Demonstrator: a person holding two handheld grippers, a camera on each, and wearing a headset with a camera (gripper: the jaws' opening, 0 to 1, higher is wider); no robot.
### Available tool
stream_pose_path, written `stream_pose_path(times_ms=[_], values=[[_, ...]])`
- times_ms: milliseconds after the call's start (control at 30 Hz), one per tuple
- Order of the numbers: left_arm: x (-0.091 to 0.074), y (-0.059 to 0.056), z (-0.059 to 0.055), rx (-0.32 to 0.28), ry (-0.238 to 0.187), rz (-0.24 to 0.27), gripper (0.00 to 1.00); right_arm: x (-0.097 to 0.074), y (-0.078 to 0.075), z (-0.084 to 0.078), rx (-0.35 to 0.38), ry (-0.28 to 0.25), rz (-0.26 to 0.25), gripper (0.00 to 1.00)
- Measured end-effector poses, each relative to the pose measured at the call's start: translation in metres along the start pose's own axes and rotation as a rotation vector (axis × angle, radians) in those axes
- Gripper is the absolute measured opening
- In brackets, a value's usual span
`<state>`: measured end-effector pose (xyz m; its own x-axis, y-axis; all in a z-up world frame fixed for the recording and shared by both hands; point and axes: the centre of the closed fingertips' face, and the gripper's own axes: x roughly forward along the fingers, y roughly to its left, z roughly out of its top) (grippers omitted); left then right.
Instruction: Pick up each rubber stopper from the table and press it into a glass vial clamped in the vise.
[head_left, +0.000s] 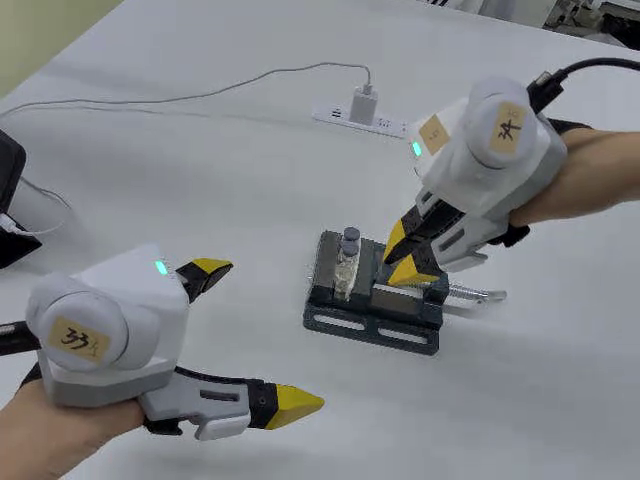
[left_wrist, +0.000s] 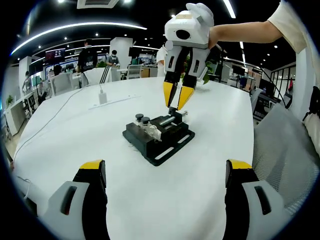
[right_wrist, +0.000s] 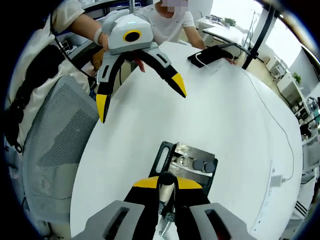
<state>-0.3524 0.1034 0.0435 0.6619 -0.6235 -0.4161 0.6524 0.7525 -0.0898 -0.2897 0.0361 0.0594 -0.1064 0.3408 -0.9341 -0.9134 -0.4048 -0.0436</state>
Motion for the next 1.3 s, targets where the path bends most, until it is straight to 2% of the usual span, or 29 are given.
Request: stream_pose_path(times_ms=[367,533,633,1000,1300], values=[[0.000,-0.003,-0.003,-0.007,-0.002,0.003,0.99,0.009,-0.011,0.003,-0.098,0.075,0.039,0.06],[-0.001,-0.002,-0.004,-0.002,0.003,0.009,0.99,0.014,-0.017,0.005,-0.128,0.094,0.049,0.06],[-0.003,0.000,-0.006,-0.005,0.005,0.014,0.99,0.017,-0.020,0.007,-0.169,0.115,0.058,0.06],[-0.004,0.000,-0.011,-0.023,0.004,0.022,0.99,0.027,-0.025,0.012,-0.188,0.158,0.090,0.06],[-0.006,0.001,-0.015,-0.038,0.006,0.028,0.99,0.036,-0.027,0.007,-0.185,0.197,0.103,0.06]])
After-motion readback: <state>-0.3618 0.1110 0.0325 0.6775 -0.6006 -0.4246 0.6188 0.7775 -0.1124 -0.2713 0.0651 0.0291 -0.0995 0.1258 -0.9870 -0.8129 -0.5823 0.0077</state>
